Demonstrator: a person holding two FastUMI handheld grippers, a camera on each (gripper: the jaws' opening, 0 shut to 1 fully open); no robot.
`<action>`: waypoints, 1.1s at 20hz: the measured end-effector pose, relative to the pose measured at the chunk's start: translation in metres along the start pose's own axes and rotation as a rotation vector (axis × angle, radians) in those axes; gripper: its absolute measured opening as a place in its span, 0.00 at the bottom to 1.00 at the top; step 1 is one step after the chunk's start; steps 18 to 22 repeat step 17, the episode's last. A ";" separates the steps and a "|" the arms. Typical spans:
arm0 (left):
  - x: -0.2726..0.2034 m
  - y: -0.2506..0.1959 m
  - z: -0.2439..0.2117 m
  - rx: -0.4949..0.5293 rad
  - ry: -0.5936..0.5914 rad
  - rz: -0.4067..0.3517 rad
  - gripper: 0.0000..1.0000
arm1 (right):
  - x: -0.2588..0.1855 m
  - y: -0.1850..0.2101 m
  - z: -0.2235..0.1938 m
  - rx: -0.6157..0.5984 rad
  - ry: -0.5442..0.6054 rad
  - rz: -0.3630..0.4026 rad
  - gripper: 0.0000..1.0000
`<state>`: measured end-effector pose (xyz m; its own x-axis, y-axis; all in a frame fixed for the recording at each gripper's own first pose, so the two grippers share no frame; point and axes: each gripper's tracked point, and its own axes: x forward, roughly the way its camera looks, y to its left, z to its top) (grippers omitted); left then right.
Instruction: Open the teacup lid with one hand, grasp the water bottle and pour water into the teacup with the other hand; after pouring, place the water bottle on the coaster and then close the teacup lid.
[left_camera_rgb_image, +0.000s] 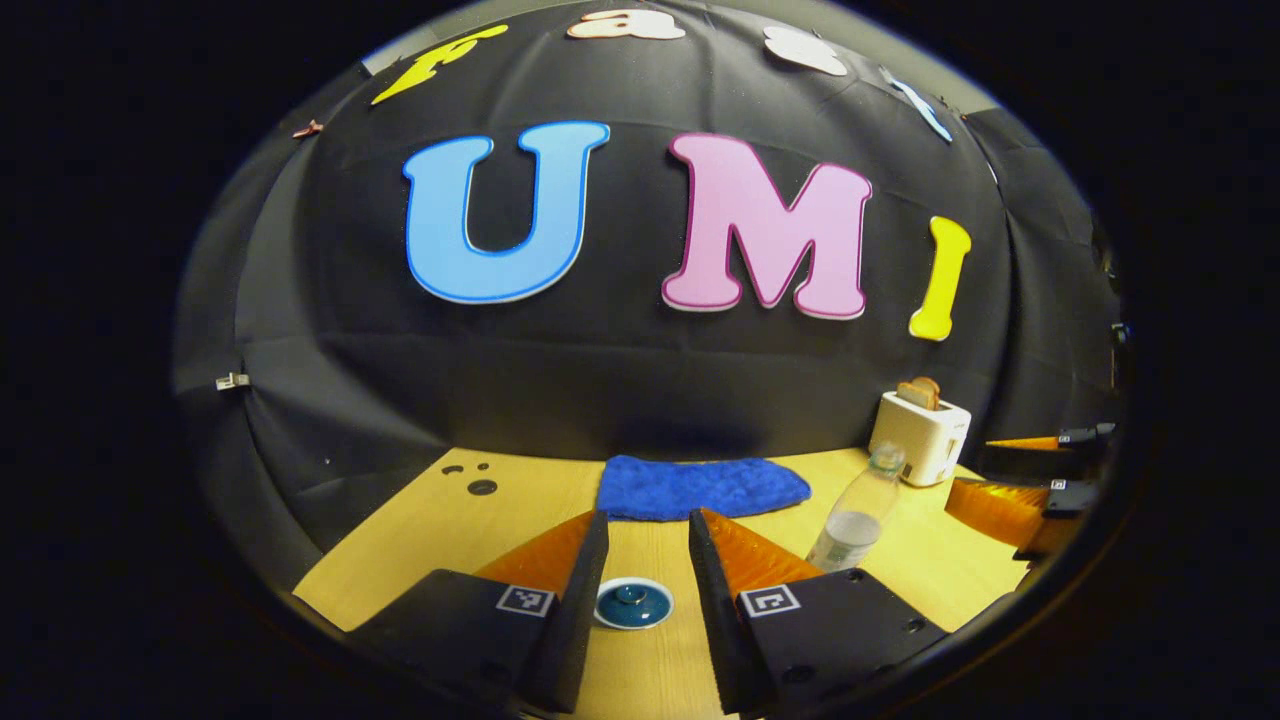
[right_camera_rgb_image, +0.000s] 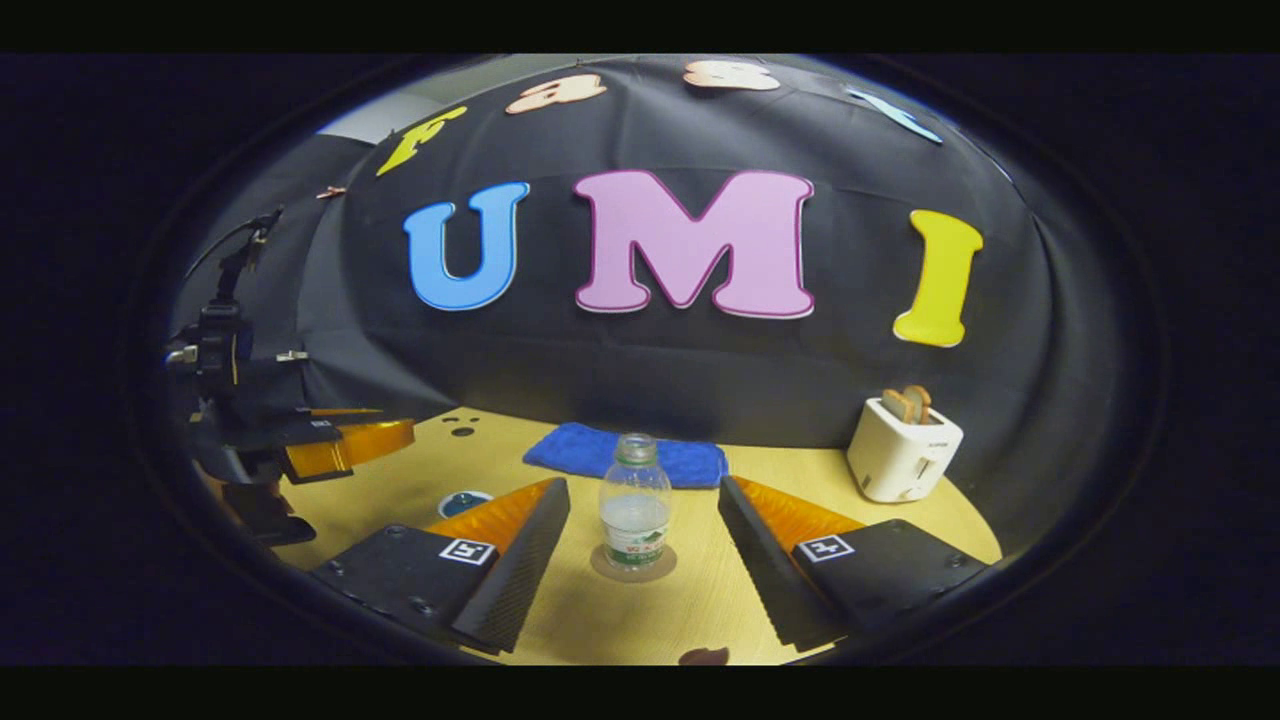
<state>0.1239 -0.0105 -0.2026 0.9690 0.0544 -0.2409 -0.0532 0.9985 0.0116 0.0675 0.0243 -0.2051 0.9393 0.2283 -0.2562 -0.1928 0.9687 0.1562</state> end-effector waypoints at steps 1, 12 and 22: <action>-0.007 0.000 0.013 -0.004 -0.005 0.002 0.53 | -0.007 0.001 0.012 0.000 -0.007 -0.006 0.93; -0.080 -0.020 0.082 0.003 -0.009 -0.053 0.53 | -0.066 -0.001 0.080 0.007 -0.056 -0.087 0.94; -0.090 -0.010 0.086 0.031 -0.025 -0.036 0.53 | -0.082 -0.001 0.080 0.006 -0.059 -0.105 0.94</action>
